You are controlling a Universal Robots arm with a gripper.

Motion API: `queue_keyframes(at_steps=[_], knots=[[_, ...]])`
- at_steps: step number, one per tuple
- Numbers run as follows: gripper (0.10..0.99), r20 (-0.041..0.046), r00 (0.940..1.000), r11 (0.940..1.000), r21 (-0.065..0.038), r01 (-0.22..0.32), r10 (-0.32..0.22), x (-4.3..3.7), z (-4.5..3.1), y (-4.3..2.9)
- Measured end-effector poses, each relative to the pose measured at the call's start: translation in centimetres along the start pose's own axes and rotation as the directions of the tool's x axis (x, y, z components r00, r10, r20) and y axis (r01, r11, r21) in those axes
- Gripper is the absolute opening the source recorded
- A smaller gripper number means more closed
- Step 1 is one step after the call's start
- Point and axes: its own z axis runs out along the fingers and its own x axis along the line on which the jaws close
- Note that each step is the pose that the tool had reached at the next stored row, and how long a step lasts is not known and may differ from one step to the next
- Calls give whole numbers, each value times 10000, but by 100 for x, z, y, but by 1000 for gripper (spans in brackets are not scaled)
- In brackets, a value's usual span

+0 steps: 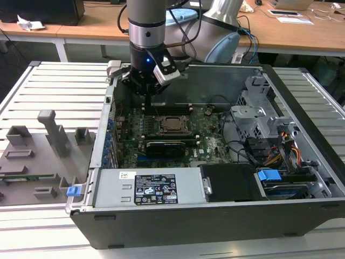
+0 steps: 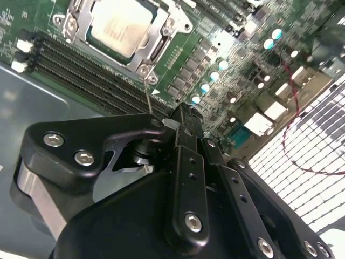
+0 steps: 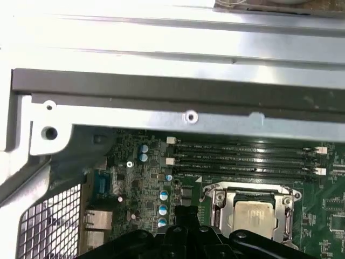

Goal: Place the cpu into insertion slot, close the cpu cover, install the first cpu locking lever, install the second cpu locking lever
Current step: 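Install the first cpu locking lever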

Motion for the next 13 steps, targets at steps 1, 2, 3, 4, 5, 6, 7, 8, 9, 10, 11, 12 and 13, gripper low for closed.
queue_keyframes(at_steps=[1, 2, 3, 4, 5, 6, 7, 8, 9, 10, 11, 12, 13], knots=[[106, -1, 10000, 10000, 0, 1, -1, -1, 6, 27], [106, 0, 10000, 10000, 0, 1, -1, -2, 10, 44], [106, 0, 10000, 10000, -1, 1, -1, -3, 13, 63], [106, 0, 10000, 10000, 0, 0, 0, -4, 15, 83], [106, -1, 10000, 10000, 1, 0, 0, -5, 15, 88], [106, -1, 10000, 10000, 1, 3, -3, -11, 15, 88], [106, -1, 10000, 10000, -1, 1, -1, -30, 16, 87], [106, 0, 10000, 10000, 0, 0, 0, -48, 16, 86], [106, 0, 10000, 10000, -1, 0, 0, -65, 16, 85], [106, 0, 10000, 10000, -1, 1, -1, -100, 16, 83], [106, 0, 10000, 10000, -1, 0, 0, -119, 16, 82], [106, 0, 10000, 10000, 0, 1, -1, -135, 16, 81], [106, -1, 10000, 10000, 0, 0, 0, -158, 18, 80]])
